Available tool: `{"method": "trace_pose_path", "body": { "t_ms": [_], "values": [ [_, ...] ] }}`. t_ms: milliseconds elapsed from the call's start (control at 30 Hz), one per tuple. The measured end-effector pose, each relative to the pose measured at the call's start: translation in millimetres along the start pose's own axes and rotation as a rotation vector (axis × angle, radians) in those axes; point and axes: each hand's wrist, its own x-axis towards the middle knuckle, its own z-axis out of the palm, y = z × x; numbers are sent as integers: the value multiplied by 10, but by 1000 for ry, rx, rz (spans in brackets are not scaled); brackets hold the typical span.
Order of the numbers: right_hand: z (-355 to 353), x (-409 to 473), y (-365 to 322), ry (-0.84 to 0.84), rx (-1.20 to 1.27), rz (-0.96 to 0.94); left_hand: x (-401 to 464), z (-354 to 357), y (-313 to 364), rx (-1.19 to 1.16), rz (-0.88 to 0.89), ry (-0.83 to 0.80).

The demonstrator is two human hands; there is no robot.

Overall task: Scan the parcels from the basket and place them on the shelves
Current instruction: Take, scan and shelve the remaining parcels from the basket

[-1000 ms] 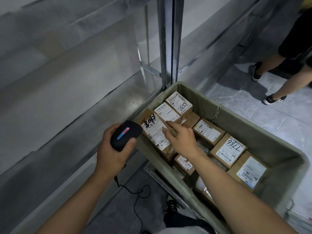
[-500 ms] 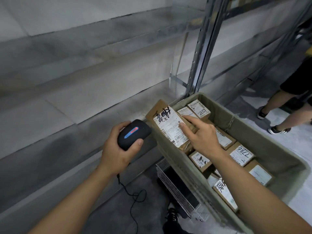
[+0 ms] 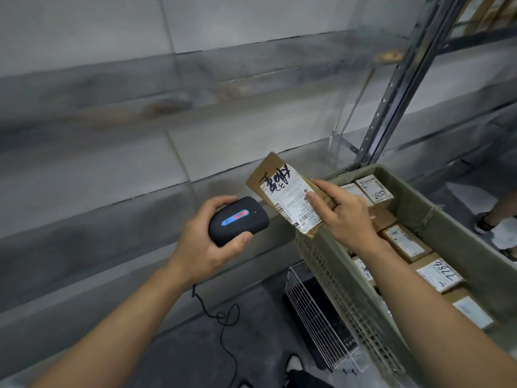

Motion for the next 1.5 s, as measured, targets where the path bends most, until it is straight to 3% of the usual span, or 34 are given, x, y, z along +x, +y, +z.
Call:
{"method": "trace_pose_path", "body": {
  "t_ms": [267,1033,1233,1500],
  "values": [
    [50,216,-161,-79,88,-65,-121,-73,162,105,13,7],
    [99,397,-29,-81,190,-134,-200,-52,336,318,-37,81],
    [296,408,-49,-106,259,-132,-372,-88,359,303,-74,187],
    [706,240,-598,-171,425,-148,-873,-397,308,224,-177,461]
  ]
}}
